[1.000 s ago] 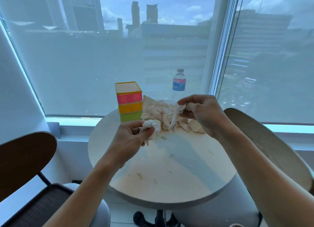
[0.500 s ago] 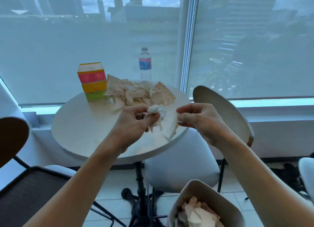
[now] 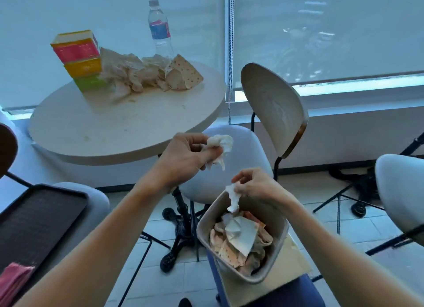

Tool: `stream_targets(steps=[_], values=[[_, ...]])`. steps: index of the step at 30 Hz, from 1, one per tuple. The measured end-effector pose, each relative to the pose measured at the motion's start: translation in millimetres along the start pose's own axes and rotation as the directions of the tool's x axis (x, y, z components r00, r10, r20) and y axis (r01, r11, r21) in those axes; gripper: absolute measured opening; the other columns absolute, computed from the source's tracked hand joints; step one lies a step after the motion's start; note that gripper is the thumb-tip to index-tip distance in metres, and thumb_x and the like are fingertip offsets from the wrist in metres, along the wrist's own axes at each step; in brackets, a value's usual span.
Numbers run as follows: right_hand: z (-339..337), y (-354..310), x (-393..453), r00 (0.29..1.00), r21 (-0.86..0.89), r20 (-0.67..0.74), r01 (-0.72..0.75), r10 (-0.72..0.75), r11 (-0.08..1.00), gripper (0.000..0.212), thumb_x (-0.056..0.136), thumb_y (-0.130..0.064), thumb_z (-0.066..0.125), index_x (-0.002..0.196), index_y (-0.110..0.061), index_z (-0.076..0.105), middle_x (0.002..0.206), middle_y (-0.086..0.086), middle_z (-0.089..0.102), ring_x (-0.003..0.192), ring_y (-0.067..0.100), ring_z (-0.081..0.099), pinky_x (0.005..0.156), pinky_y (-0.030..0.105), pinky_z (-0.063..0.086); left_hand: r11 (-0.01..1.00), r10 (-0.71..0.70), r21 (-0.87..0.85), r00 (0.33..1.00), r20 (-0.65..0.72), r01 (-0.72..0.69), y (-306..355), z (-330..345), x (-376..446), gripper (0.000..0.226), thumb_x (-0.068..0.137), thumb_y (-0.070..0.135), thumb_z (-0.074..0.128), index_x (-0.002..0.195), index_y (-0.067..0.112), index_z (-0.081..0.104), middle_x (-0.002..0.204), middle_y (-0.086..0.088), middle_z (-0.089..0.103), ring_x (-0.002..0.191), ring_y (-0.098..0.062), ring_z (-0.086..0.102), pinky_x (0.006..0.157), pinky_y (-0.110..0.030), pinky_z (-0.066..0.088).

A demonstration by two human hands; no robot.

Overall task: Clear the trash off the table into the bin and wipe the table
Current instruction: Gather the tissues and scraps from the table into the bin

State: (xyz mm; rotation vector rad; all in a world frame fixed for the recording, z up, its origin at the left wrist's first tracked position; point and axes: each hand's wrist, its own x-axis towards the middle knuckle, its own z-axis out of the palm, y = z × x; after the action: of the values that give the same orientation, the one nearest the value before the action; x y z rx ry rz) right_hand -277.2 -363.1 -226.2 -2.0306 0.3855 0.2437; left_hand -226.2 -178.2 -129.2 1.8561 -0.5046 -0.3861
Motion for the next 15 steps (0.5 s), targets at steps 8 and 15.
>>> stream_targets(steps=[8, 15], values=[[-21.1, 8.4, 0.4, 0.999, -0.029, -0.038, -0.022, 0.021, 0.999, 0.02, 0.095, -0.011, 0.055, 0.094, -0.026, 0.068, 0.097, -0.002, 0.066, 0.085, 0.011, 0.063, 0.075, 0.025, 0.053, 0.975, -0.201, 0.112, 0.978, 0.059, 0.194, -47.9, 38.5, -11.9, 0.009, 0.084, 0.027, 0.073, 0.086, 0.018, 0.076, 0.073, 0.001, 0.07, 0.06, -0.005, 0.058, 0.063, -0.021, 0.044], [-46.8, -28.2, -4.5, 0.982, 0.103, -0.179, 0.075, -0.056, 0.992, 0.021, 0.098, -0.009, 0.05, 0.107, -0.016, 0.068, 0.113, 0.018, 0.064, 0.107, 0.031, 0.061, 0.085, 0.039, 0.055, 0.911, -0.262, 0.357, 0.958, 0.114, 0.207, -48.4, 36.4, -11.0, 0.068, 0.068, 0.04, 0.085, 0.13, 0.032, 0.058, 0.111, 0.007, 0.063, 0.099, -0.001, 0.059, 0.084, -0.018, 0.042]])
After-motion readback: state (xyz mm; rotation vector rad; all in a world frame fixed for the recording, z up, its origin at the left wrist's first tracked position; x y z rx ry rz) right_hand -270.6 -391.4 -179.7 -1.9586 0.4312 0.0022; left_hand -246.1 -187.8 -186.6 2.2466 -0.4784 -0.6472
